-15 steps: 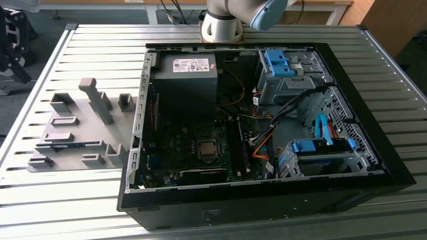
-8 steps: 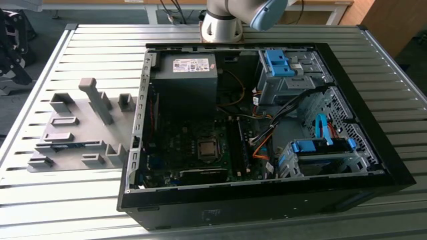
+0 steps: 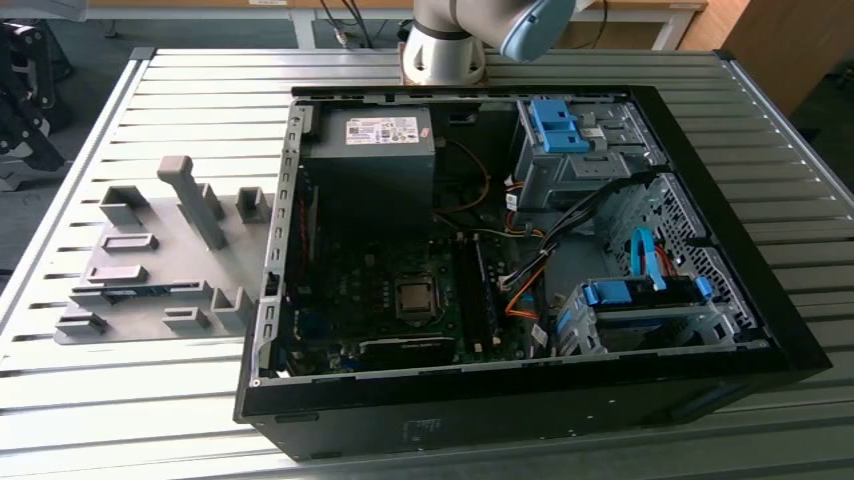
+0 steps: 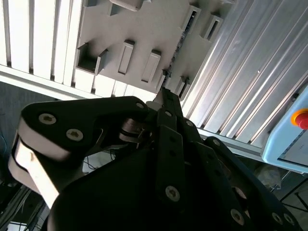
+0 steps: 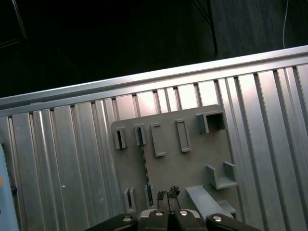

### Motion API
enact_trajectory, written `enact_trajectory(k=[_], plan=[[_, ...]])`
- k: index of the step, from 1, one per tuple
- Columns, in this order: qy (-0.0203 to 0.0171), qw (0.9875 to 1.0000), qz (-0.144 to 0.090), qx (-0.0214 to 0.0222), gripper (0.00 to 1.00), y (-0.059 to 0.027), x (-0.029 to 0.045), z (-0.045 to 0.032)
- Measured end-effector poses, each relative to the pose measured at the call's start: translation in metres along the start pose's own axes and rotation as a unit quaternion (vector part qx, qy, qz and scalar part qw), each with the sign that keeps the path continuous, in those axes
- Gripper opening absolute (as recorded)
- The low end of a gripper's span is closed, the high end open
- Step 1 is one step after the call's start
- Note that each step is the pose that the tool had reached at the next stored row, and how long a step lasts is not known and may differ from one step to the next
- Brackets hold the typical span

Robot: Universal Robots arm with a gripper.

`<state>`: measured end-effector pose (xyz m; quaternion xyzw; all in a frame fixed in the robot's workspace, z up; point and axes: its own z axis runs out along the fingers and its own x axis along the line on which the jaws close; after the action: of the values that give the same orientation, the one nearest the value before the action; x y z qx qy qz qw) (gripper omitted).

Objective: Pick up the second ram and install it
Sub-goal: 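Pick up the second ram and move it above second insertion slot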

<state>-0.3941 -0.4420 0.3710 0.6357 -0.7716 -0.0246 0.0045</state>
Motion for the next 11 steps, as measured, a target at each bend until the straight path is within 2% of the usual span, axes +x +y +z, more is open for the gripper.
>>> enact_trajectory(k=[5, 6, 11], plan=[[0.0000, 1.0000, 0.000, 0.0000, 0.14, 0.0000, 0.0000, 0.0000], [0.0000, 1.0000, 0.000, 0.0000, 0.20, 0.0000, 0.0000, 0.0000], [-0.0001, 1.0000, -0.001, 0.0001, 0.21, 0.0000, 0.0001, 0.0008]])
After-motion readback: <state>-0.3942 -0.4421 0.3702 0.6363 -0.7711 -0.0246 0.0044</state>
